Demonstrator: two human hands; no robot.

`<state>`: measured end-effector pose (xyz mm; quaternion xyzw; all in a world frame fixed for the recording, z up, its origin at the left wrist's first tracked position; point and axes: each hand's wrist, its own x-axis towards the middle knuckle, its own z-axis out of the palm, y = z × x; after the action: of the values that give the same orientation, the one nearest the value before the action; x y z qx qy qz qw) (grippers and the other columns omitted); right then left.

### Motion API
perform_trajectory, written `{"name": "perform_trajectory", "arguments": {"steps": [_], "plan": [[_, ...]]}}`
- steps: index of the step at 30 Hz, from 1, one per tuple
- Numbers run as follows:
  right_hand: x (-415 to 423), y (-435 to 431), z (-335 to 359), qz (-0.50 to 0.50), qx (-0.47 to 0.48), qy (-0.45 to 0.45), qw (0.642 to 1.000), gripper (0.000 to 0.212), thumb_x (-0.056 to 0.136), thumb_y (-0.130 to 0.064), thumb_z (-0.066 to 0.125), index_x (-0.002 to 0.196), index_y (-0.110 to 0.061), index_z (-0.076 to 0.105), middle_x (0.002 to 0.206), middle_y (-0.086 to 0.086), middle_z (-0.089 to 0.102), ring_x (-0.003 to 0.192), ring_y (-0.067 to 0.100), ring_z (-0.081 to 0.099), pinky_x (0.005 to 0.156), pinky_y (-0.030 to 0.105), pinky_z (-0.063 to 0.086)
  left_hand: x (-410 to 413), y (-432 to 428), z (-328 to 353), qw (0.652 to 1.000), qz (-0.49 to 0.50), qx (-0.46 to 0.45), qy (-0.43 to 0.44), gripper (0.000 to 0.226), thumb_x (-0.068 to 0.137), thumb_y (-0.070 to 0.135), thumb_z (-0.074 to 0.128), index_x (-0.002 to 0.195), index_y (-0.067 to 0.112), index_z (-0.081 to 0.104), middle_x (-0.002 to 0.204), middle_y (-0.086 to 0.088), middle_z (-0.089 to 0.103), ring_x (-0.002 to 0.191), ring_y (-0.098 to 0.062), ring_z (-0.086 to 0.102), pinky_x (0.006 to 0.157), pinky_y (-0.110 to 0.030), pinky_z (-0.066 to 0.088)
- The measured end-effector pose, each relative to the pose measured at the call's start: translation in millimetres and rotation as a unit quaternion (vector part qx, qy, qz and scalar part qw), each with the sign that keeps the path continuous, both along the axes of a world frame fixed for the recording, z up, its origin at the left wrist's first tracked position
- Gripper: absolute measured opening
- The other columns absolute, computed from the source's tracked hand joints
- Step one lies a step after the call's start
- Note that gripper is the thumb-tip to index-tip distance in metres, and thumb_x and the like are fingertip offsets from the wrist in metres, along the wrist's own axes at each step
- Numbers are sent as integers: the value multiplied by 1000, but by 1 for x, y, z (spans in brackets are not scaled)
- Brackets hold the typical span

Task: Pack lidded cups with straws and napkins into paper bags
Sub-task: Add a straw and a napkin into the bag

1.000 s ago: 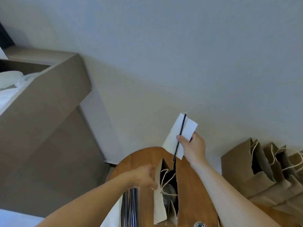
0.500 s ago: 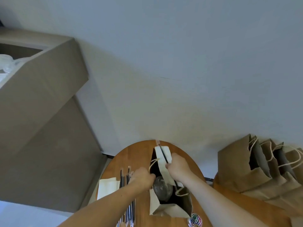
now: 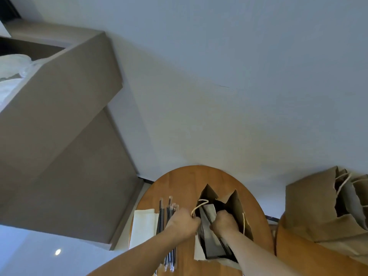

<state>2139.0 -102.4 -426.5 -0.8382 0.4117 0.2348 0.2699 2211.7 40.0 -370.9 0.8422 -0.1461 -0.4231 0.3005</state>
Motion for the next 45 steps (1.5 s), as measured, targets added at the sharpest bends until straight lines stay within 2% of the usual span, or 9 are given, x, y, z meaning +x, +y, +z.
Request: {"name": "perform_trajectory", "arguments": {"steps": [10, 15, 21, 25, 31, 35, 39, 42, 45], "plan": [[9, 5, -5, 6, 0, -28, 1000, 19, 89, -27, 67, 82, -28, 50, 75, -11, 51, 76, 15, 55, 77, 27, 48, 1, 5, -10, 1000, 19, 5, 0, 24, 96, 33, 54, 93, 14, 68, 92, -12, 72, 84, -25, 72, 79, -38, 61], [15, 7, 37, 74, -19, -41, 996, 22, 95, -13, 55, 117, -15, 58, 113, 6, 62, 105, 24, 62, 87, 32, 52, -2, -1, -6, 999, 5, -29, 14, 21, 92, 31, 57, 88, 12, 64, 76, -9, 60, 68, -21, 60, 70, -35, 55], [1, -18, 113, 142, -41, -115, 982, 7, 95, -29, 56, 92, -24, 59, 83, -9, 58, 71, 8, 55, 54, 23, 37, -1, -8, 6, 997, -20, -65, 21, 17, 93, 26, 57, 109, 21, 59, 88, -9, 64, 68, -13, 56, 62, -24, 48], [-21, -53, 125, 18, -68, -253, 965, 34, 99, -44, 48, 123, -25, 63, 116, -8, 67, 97, 8, 62, 78, 22, 46, -1, -7, 11, 996, -30, -69, 55, 30, 90, 28, 60, 119, 26, 50, 99, -4, 62, 86, -14, 60, 67, -22, 50], [-54, -45, 74, -185, 220, -145, 947, 61, 101, -57, 37, 143, -14, 45, 147, 8, 48, 130, 25, 48, 107, 42, 38, -18, -5, 4, 988, -67, -73, 116, 55, 79, 38, 66, 129, 23, 49, 114, 5, 57, 104, -17, 58, 81, -30, 54], [-50, -16, 64, -193, 316, -184, 911, 43, 103, -47, 39, 114, -16, 66, 122, 13, 67, 112, 31, 62, 96, 48, 49, -36, -14, -1, 982, -83, -106, 131, 61, 63, 38, 73, 121, 29, 57, 101, 6, 70, 94, -12, 67, 81, -26, 57], [-45, -6, 64, -183, 307, -230, 905, 39, 101, -30, 40, 78, -15, 68, 90, 14, 73, 89, 31, 65, 82, 41, 50, -51, -31, -11, 991, -86, -96, 38, 33, 65, 32, 72, 95, 36, 58, 81, 10, 68, 73, -5, 65, 65, -23, 54], [-50, -9, 59, -148, 293, -255, 909, 33, 98, -33, 40, 77, -16, 61, 81, 11, 66, 81, 28, 57, 74, 37, 40, -56, -41, -14, 993, -75, -24, -90, 11, 72, 38, 63, 73, 40, 52, 66, 12, 62, 59, 0, 57, 48, -18, 41], [-55, -22, 53, -43, 244, -250, 936, 24, 93, -26, 45, 80, -16, 63, 84, 16, 65, 77, 33, 56, 69, 36, 39, -59, -47, -17, 987, -64, 43, -137, 24, 85, 36, 53, 62, 31, 52, 60, 9, 56, 53, -7, 53, 44, -22, 38]]}}
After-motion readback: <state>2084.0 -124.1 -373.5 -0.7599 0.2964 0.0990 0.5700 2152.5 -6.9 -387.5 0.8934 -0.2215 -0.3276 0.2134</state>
